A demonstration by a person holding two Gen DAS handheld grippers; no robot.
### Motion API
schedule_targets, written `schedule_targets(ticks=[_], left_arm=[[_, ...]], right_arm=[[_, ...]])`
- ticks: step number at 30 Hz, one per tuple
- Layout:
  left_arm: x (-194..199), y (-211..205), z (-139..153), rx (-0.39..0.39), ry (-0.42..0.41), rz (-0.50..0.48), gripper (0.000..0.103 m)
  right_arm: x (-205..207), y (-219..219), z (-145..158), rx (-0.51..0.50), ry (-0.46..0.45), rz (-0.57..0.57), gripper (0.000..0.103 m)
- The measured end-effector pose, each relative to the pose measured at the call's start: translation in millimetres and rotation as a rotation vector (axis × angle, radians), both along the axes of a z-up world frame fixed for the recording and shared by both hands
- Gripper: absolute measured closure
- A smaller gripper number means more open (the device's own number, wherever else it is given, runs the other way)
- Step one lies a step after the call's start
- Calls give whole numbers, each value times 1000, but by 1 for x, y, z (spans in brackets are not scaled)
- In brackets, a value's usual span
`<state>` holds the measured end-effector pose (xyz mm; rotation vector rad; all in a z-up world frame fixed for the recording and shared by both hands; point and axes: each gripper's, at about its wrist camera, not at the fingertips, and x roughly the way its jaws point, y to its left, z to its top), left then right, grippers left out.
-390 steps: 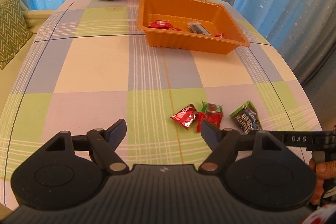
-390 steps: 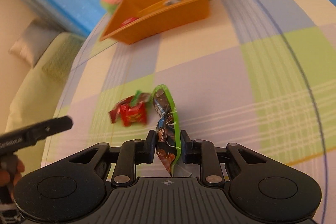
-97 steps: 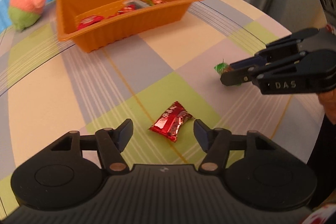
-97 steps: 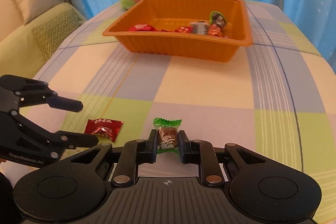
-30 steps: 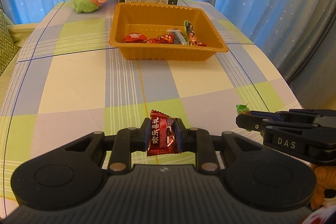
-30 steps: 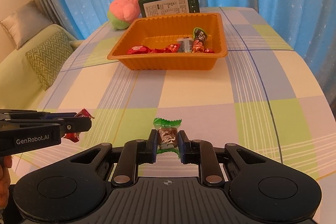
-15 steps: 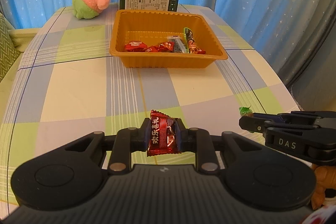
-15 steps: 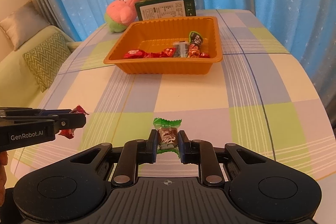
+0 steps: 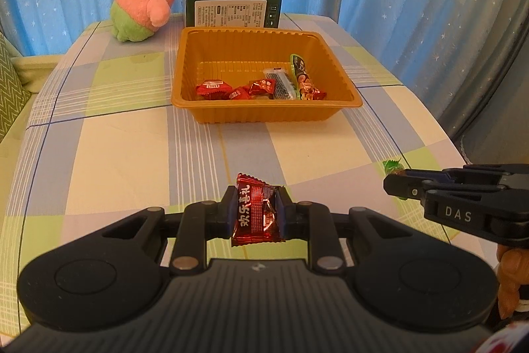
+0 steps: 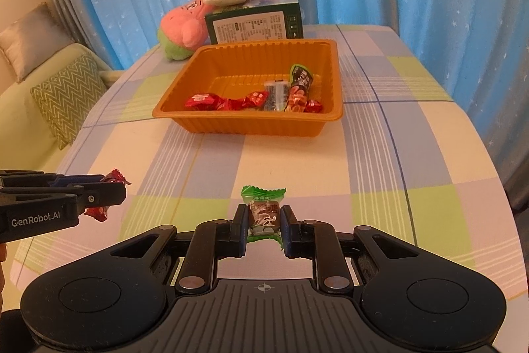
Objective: Organize snacks
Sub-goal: 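Carry both candies up and over to the orange tray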
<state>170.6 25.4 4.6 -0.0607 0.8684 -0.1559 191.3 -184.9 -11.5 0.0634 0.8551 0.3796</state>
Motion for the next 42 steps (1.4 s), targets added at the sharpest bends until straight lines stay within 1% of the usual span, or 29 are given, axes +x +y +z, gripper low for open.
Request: schedule_targets(ticks=[15,22,33,40,42], left_arm=[[36,-4,8,21,-20,-23,82],[58,-4,12,14,-21,-31,82],[107,-2,22,18,-39,-38,82],[137,2,24,12,-43,-32,82],[145,2,23,20,-42,-34,82]], right_arm=[[32,7,12,-24,-34,31,83],[58,8,21,-28,-52,36,83],[104,22,31,-43,-62,63,83],[132,31,28,-50,-51,74,83],[139,33,27,-55,-50,77,83]])
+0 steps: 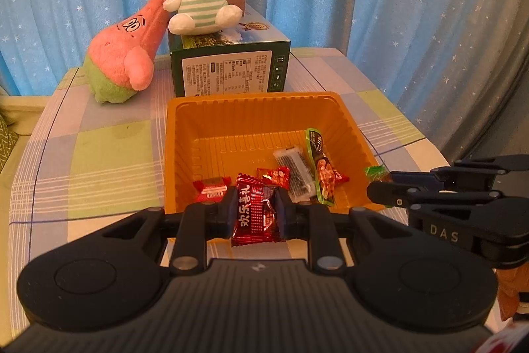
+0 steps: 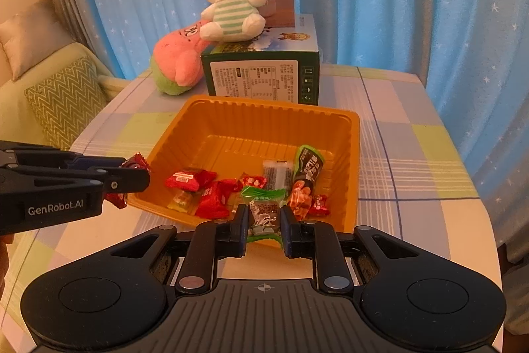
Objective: Organize snacks
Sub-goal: 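Carry both candies up and over to the orange tray, then lower both candies into the orange tray and open both tools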
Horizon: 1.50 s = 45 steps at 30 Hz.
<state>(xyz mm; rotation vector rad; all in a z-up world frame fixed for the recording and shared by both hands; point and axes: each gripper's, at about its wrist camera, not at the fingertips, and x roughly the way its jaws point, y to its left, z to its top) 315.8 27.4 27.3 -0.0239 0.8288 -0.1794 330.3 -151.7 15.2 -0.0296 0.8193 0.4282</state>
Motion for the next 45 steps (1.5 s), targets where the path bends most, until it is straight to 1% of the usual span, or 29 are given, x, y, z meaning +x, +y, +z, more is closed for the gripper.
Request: schedule_targets(ticks=[3,14,21,30,35,41,44,45], left_arm=[[10,1,-3,6,3,-1,82],[45,11,-23,-20,46,18,82],[67,15,-31,-31,62,30,82],[90,21,-39,-20,74,43,82],[101,25,-44,-23,84,56,81],[112,26,-49,-30,90,62,81],[117,26,-52,-48,91,60,81],[118,26,-53,-59,88,56,79]], right_arm=[[9,4,-3,-10,1,6,83],[42,16,-17,-26,15,20,83],[63,22,-24,-38,15,24,83],[86,27,-25,-45,11,25,83],[96,29,-29,-48,15,26,83],[104,27,-32,-29,25,13,83],[107,25,-34,-24,28,11,83],[107,25,-35,-23,30,10,83]])
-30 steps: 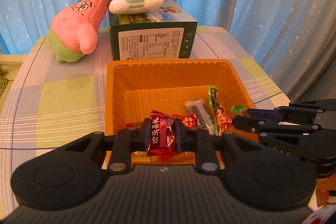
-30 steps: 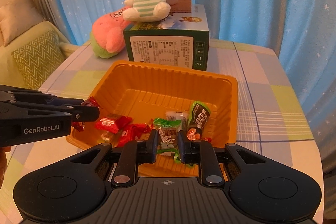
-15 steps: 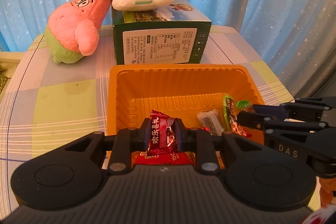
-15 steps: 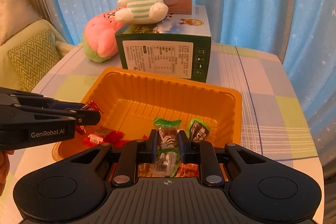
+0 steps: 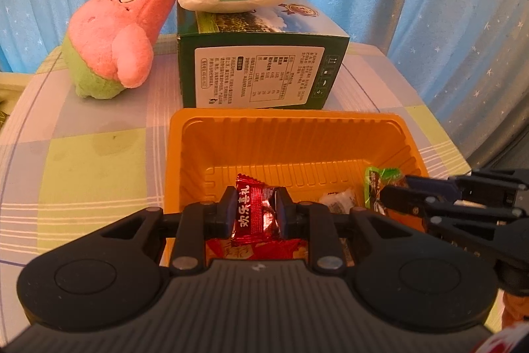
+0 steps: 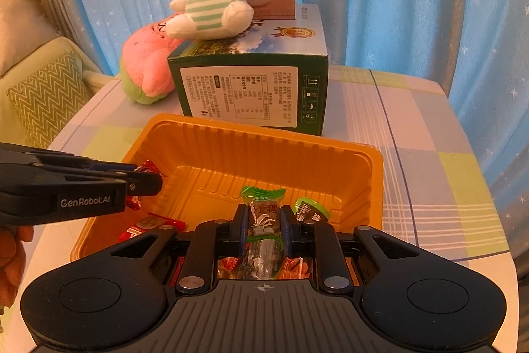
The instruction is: Organize snacks
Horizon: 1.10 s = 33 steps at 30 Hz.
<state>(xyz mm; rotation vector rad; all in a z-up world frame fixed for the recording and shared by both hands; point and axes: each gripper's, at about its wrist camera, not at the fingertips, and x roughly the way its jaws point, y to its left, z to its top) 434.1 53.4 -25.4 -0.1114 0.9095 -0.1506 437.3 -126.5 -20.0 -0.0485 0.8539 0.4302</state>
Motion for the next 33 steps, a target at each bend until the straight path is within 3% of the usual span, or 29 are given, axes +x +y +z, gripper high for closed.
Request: schedule_targets(ticks=[3,11,17,23,24,25,27,33], left_arm=[[2,0,-1,0,-5,1,52],[-11,9,3,7,-20,16,46],[-27,22,14,5,-58,38,35],[-49,35,18,32,-82,68,27],[-53,36,18,41,-83,71,26],[-56,37,17,46,-82,72,24],[-65,39,15,46,-82,78,19],[-94,36,13,35,-88,86,9]], right_arm=[[0,-2,-2,9,9,-2,83],[0,-5,-5,43,30,-8,82],[2,0,4,99,25,-4,82],[8,4,13,202,20,2,82],[9,3,15,210,21,-6,79],[8,3,16,210,18,-14,59],[4,0,18,211,3,-35,34],[-16,-19,20,211,20,-74,33]])
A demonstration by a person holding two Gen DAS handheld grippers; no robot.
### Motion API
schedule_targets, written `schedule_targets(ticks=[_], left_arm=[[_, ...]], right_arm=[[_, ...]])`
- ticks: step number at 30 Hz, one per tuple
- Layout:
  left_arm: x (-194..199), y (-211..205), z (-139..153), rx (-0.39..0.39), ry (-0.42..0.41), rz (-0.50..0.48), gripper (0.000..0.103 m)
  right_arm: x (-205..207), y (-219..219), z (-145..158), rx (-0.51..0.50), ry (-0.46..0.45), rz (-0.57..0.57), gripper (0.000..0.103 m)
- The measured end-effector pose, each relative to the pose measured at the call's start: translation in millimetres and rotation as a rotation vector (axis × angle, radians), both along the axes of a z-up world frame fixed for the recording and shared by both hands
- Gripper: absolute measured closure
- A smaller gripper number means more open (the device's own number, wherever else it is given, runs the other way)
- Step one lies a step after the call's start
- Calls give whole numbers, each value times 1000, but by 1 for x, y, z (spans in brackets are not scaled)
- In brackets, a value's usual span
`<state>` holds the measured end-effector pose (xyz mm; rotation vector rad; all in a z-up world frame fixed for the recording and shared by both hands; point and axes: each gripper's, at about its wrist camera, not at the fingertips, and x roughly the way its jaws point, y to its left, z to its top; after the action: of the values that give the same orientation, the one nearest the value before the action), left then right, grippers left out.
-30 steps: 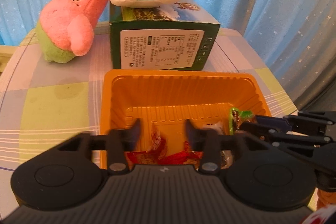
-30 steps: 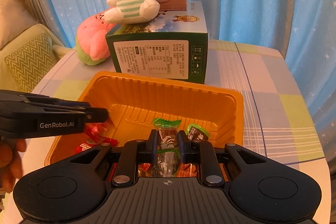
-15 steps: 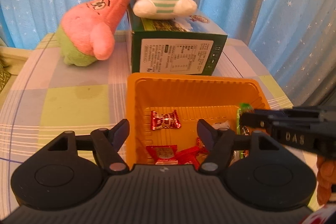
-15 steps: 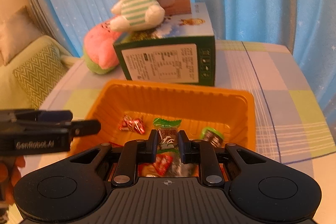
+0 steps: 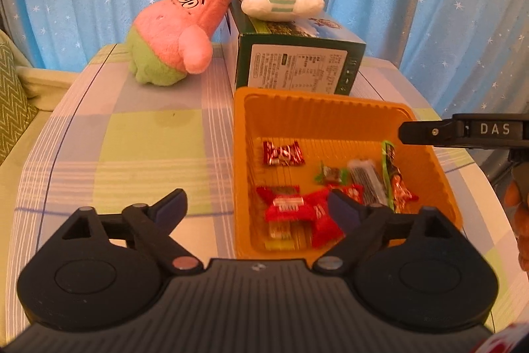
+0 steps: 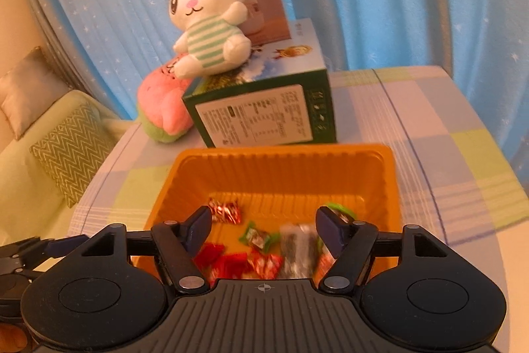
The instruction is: Organize snacks
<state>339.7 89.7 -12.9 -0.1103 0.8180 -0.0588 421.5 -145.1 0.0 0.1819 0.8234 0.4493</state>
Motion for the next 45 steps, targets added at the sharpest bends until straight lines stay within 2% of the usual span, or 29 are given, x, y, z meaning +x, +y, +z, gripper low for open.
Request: schedule_targets(ticks=[6,11,17,19,31,38,45], left_arm=[[-40,-8,1,-20,11,1,1],[-73,-19,10,-25,6,-3,1],[-118,-30,25,-52,5,24,1],[-136,-35,30,-37,5,32,1],[-236,-62,66,32,-28,66,1],[-275,-71,75,63,-11,92,1],[-298,-75,79,54,6,108,1]], right_arm=[[-42,-24,3,-13,18,-38,33],[-85,-44,6,-25,49,-84,33],[-149,-65,10,12,86,-142,33],[-169,-69,12,19,97,-149,33],[-270,-72,35,-63,55,-116,33],[-311,-80,47,-54,43,-128,33],[-338,-85,62,-51,29,-128,33]])
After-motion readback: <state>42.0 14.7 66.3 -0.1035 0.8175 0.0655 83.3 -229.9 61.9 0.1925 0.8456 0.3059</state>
